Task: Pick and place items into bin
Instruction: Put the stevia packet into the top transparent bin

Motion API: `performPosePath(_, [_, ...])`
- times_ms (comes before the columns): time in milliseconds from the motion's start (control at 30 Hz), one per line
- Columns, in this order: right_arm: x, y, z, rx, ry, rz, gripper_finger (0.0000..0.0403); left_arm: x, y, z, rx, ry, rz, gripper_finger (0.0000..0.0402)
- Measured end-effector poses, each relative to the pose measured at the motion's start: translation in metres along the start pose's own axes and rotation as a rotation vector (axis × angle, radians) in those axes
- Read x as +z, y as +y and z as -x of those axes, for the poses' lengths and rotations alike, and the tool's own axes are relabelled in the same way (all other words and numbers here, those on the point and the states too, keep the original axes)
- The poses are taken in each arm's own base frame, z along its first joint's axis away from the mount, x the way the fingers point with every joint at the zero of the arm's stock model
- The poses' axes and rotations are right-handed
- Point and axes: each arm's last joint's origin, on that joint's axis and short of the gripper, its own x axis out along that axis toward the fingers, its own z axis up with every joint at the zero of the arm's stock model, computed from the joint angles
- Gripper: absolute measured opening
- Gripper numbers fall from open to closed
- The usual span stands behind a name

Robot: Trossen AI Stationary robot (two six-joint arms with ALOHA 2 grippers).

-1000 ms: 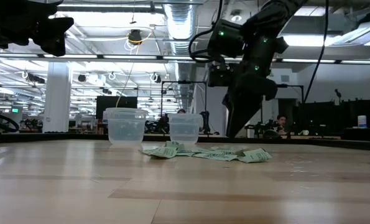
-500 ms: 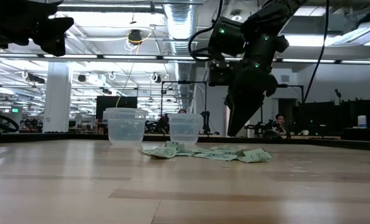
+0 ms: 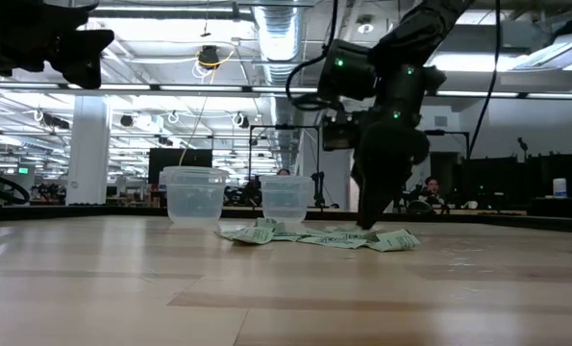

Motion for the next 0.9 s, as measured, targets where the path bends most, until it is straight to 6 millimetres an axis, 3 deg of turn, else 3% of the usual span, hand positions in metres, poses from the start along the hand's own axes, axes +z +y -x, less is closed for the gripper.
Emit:
performPosePath(267, [0.001,-0.002,-0.004,-0.010,0.002,-0.008,0.0159,-0.001,0.000,0.000,-0.002,0.014,0.004,0.0166])
performPosePath(767, [-0.005,-0.002,0.000,-0.008,0.066,-0.013,0.0013,-0.002,0.000,0.000,-0.002,0.019,0.010,0.0166])
performPosePath(900, [-0.002,-0.001,0.006,-0.012,0.122,-0.010,0.0011,-0.002,0.000,0.000,-0.002,0.019,0.011,0.0166])
